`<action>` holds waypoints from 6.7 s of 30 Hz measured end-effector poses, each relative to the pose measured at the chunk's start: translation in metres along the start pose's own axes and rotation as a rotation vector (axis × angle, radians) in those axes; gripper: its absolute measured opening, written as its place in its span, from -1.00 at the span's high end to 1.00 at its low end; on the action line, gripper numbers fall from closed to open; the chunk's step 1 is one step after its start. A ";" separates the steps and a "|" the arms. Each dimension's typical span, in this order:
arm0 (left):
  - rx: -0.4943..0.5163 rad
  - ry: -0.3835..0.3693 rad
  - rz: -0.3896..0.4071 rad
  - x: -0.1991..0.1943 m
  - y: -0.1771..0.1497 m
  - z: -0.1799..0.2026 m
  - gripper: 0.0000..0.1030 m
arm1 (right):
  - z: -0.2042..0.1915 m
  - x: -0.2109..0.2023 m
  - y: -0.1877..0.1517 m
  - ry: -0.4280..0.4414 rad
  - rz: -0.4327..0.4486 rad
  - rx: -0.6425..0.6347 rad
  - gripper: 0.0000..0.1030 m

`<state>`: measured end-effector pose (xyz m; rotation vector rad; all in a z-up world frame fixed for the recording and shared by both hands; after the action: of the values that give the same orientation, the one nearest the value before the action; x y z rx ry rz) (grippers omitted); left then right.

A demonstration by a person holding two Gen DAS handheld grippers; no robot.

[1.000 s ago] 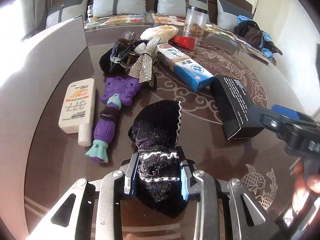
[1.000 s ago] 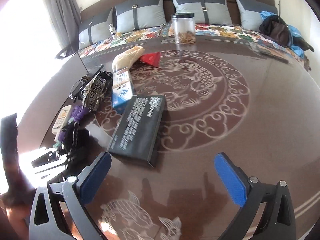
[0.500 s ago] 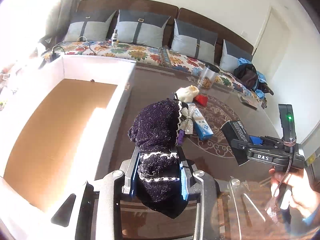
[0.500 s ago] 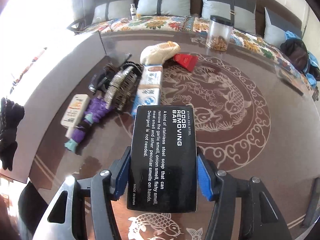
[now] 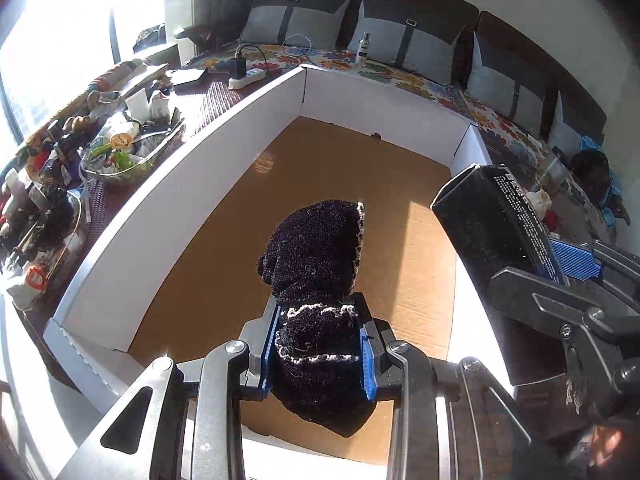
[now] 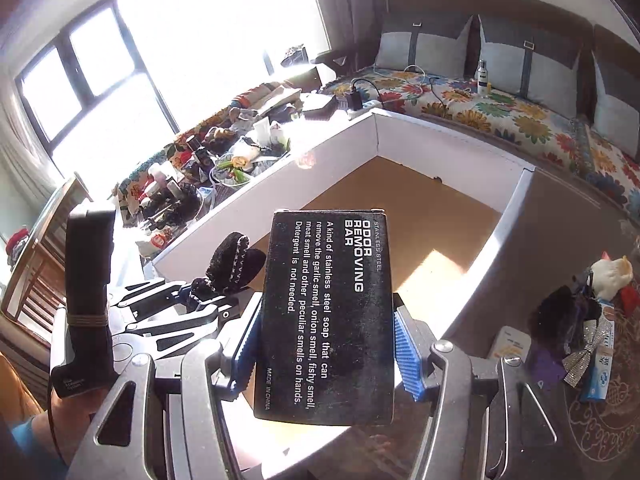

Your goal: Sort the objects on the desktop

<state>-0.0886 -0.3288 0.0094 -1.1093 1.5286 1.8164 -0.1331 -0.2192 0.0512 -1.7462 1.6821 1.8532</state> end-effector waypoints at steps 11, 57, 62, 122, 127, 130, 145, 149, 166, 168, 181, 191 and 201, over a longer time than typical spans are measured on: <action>-0.026 0.051 0.052 -0.018 -0.016 0.000 -0.58 | 0.024 0.008 -0.019 -0.038 0.009 0.079 -0.41; 0.323 -0.102 0.048 0.079 -0.077 0.411 -1.00 | 0.373 -0.193 -0.314 -0.586 0.046 0.432 -1.00; 0.324 -0.102 0.047 0.079 -0.077 0.411 -1.00 | 0.374 -0.193 -0.314 -0.586 0.046 0.432 -1.00; 0.328 -0.111 0.052 0.082 -0.072 0.412 -1.00 | 0.373 -0.192 -0.313 -0.587 0.048 0.432 -1.00; 0.328 -0.110 0.052 0.083 -0.071 0.413 -1.00 | 0.373 -0.192 -0.313 -0.587 0.048 0.432 -1.00; 0.328 -0.110 0.052 0.083 -0.071 0.413 -1.00 | 0.373 -0.192 -0.313 -0.587 0.047 0.432 -1.00; 0.328 -0.110 0.052 0.082 -0.072 0.412 -1.00 | 0.373 -0.192 -0.313 -0.587 0.047 0.432 -1.00; 0.328 -0.110 0.052 0.082 -0.072 0.412 -1.00 | 0.373 -0.192 -0.313 -0.587 0.047 0.432 -1.00; 0.341 -0.102 -0.018 0.074 -0.085 0.408 -1.00 | 0.373 -0.192 -0.313 -0.583 0.048 0.432 -1.00; 0.348 -0.145 -0.045 0.059 -0.098 0.398 -1.00 | 0.373 -0.192 -0.313 -0.583 0.047 0.432 -1.00; 0.149 -0.073 -0.039 0.063 -0.019 0.301 -1.00 | 0.373 -0.192 -0.313 -0.583 0.047 0.431 -1.00; 0.050 -0.005 -0.061 0.100 -0.013 0.268 -1.00 | 0.373 -0.192 -0.313 -0.583 0.047 0.431 -1.00; -0.088 0.009 -0.023 0.117 -0.006 0.259 -1.00 | 0.373 -0.192 -0.313 -0.585 0.046 0.430 -1.00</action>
<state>-0.2134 -0.0906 -0.0843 -1.1724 1.4470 1.8817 -0.0938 0.2815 -0.0962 -0.8961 1.6995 1.6299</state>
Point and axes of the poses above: each gripper's, at about its wrist camera, not at the fingertips, and x roughly the way its jaws point, z to its right, y to its top, the point moved 5 cm from there along x, roughly the way its jaws point, and after that the axes turned 5 degrees about y, right-handed, at the moved point
